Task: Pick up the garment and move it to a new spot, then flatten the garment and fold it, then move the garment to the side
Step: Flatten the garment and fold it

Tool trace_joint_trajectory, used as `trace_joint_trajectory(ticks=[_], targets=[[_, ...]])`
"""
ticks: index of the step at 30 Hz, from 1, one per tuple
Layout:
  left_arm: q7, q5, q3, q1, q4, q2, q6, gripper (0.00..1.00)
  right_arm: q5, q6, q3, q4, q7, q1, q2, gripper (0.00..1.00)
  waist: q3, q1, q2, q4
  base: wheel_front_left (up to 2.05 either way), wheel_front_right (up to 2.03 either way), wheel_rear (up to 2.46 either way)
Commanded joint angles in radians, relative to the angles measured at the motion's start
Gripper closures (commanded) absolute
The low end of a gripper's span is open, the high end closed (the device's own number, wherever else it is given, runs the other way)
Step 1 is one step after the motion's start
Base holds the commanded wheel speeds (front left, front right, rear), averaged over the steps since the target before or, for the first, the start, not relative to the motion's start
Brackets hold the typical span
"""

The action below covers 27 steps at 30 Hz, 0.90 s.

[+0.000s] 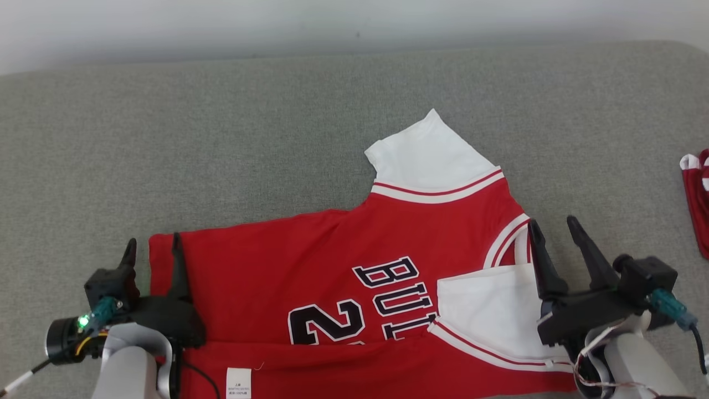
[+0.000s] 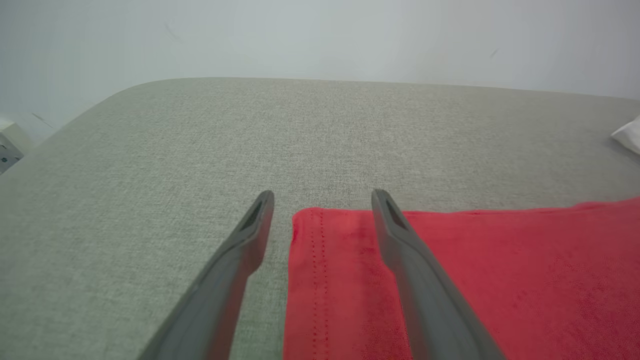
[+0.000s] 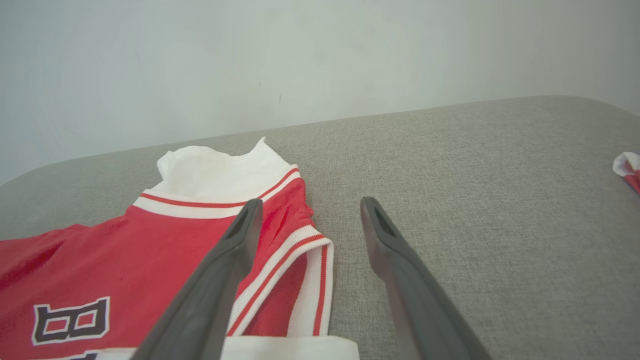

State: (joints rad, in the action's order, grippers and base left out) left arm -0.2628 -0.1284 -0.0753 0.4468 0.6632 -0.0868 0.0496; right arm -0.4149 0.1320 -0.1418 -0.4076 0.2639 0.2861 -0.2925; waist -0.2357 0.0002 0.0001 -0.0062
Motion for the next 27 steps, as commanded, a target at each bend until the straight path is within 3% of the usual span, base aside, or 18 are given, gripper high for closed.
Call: trace_joint_trajectory(ticks=[1,6,7,8,9,10,18,27], targets=[[-0.003,0.003,-0.004,0.025,0.024,-0.008,0.005,0.0,0.005,-0.003,-0.007,0.0,-0.001,0.022,-0.007,0.0,-0.021,-0.0002,-0.0001,-0.004,0.0,0.0,0.0],[-0.003,0.009,-0.004,0.073,0.135,-0.008,-0.002,0.0,0.007,-0.003,-0.043,0.0,-0.001,0.077,-0.034,0.0,-0.037,-0.0002,-0.0001,0.001,0.0,0.0,0.0],[-0.003,0.006,-0.004,0.083,0.153,-0.005,-0.003,0.24,0.007,-0.003,-0.052,-0.006,0.0,0.09,-0.044,0.0,-0.038,-0.0002,-0.0001,0.003,0.0,0.0,0.0],[-0.003,0.009,-0.002,0.095,0.163,-0.004,-0.004,0.55,0.002,-0.003,-0.059,-0.013,-0.001,0.105,-0.053,0.0,-0.041,-0.0002,-0.0001,0.006,0.0,0.0,0.0],[-0.003,0.011,0.0,0.099,0.175,-0.002,-0.004,0.67,-0.004,-0.003,-0.066,-0.021,-0.001,0.12,-0.061,0.0,-0.043,-0.0002,-0.0001,0.009,0.0,0.0,0.0],[-0.003,0.008,0.0,0.101,0.184,0.0,-0.003,1.0,-0.007,-0.003,-0.079,-0.029,0.0,0.135,-0.071,0.0,-0.045,-0.0002,-0.0001,0.012,0.0,0.0,0.0],[-0.003,0.023,0.016,0.113,0.134,0.012,0.002,1.0,-0.068,-0.003,-0.184,-0.14,-0.027,0.299,-0.134,0.0,-0.066,-0.0002,-0.0001,0.047,0.0,0.0,0.0],[-0.003,0.027,0.072,0.128,0.047,0.033,0.012,1.0,-0.193,-0.003,-0.306,-0.296,-0.199,0.567,-0.147,0.0,-0.122,-0.0002,-0.0001,0.119,0.0,0.0,0.0]])
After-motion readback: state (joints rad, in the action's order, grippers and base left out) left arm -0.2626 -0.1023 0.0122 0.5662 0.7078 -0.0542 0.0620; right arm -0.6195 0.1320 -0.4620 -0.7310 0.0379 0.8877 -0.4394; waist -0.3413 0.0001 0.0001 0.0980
